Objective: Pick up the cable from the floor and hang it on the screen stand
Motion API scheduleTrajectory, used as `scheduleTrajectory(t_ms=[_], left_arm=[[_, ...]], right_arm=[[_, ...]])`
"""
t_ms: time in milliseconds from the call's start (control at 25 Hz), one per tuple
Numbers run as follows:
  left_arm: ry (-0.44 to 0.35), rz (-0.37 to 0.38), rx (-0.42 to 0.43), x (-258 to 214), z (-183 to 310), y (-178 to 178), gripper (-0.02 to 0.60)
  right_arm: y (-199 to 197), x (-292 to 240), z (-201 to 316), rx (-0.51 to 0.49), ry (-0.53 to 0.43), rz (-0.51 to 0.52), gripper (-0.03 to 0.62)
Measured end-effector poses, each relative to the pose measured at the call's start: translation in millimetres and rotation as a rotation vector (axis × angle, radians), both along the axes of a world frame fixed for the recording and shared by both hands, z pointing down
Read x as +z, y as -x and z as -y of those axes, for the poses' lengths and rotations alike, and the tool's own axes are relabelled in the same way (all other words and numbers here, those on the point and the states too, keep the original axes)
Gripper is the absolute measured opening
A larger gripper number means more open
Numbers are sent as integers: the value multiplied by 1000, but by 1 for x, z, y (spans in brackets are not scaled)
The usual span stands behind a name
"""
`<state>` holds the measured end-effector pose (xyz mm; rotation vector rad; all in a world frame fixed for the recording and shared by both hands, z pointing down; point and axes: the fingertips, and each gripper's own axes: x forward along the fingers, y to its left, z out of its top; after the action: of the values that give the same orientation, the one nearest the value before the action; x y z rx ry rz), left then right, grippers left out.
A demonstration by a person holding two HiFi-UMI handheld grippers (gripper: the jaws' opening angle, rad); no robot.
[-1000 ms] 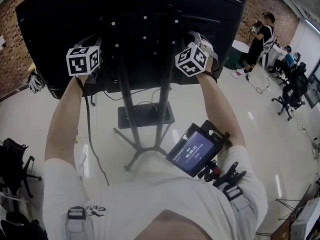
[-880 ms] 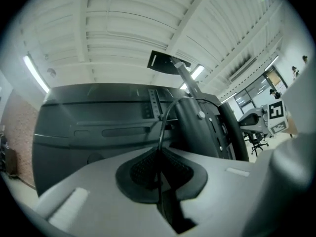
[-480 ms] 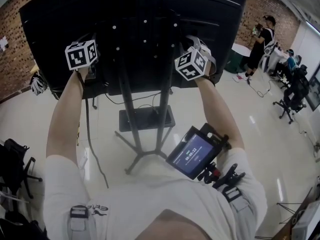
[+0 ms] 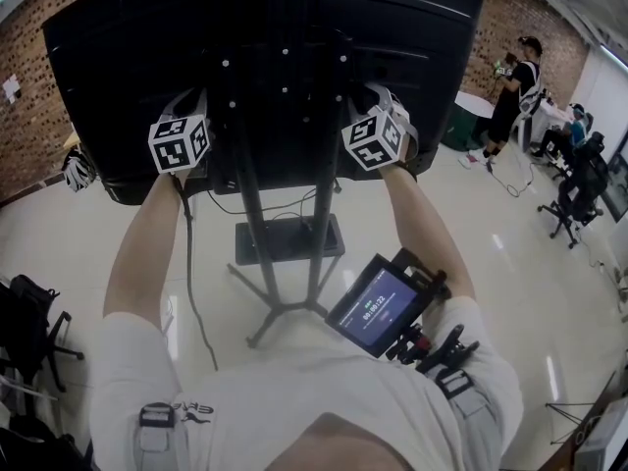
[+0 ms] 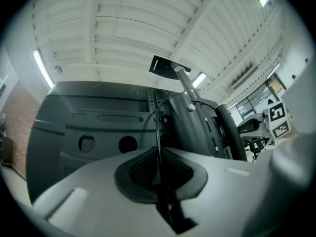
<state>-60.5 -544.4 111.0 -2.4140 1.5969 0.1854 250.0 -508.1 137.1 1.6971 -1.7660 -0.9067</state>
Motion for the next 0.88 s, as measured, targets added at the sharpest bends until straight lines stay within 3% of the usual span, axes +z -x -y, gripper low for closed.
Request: scheduleTrajectory(t_ms=[200, 520, 880], left_arm=[[45, -21, 18, 38, -5, 7, 18], [89, -45, -32, 81, -32, 18, 46], [122, -26, -59, 125, -78, 21, 46]], right_arm=[[-3, 18, -1, -29, 42, 29, 115], [-5, 51, -15, -78, 101, 59, 112], [-9, 91, -48, -93, 144, 158, 106]])
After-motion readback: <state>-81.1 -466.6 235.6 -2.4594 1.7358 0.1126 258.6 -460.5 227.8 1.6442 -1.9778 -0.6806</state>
